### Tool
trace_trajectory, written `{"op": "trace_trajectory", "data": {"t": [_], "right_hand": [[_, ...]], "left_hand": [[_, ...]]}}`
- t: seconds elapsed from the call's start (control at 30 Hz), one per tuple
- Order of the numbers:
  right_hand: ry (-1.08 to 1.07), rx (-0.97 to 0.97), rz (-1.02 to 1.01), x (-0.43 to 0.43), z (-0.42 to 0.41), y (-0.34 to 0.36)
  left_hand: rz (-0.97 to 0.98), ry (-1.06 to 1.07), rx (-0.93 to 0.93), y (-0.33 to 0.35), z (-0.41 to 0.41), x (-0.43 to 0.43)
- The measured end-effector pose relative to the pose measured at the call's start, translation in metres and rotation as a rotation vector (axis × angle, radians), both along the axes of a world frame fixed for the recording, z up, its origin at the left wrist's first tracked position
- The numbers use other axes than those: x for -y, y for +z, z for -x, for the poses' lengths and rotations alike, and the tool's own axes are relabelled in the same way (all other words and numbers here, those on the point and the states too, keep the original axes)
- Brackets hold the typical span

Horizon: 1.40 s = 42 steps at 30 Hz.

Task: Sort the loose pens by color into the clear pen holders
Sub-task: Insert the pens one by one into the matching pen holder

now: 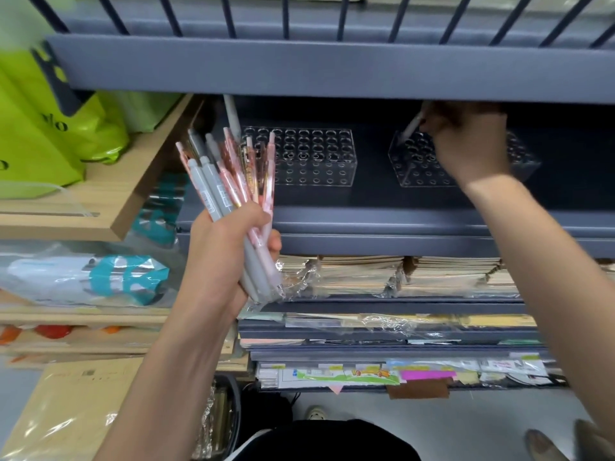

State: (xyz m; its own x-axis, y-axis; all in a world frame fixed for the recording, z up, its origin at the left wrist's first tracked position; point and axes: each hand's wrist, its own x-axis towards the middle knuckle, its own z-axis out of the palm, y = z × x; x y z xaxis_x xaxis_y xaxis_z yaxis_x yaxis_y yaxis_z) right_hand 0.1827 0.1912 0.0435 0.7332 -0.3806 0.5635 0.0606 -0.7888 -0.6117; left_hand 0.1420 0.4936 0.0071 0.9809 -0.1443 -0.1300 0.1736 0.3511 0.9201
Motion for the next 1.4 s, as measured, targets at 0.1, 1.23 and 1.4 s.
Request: {"op": "trace_trajectory", "data": {"t": [0.1, 1.23, 1.4], "right_hand": [[0.029, -0.106, 0.063, 0.000, -0.005, 0.002], [0.470, -0.316, -0.570, -0.159, 0.054, 0.003], [0.444, -0.281, -0.611, -0.142, 0.066, 0.006]], "left_hand": [[0.004, -0.006, 0.015, 0.000, -0.001, -0.002], [-0.085, -0.150, 0.092, 0.006, -0.002, -0.027], [-0.061, -0.153, 0.110, 0.007, 0.001, -0.005]]}}
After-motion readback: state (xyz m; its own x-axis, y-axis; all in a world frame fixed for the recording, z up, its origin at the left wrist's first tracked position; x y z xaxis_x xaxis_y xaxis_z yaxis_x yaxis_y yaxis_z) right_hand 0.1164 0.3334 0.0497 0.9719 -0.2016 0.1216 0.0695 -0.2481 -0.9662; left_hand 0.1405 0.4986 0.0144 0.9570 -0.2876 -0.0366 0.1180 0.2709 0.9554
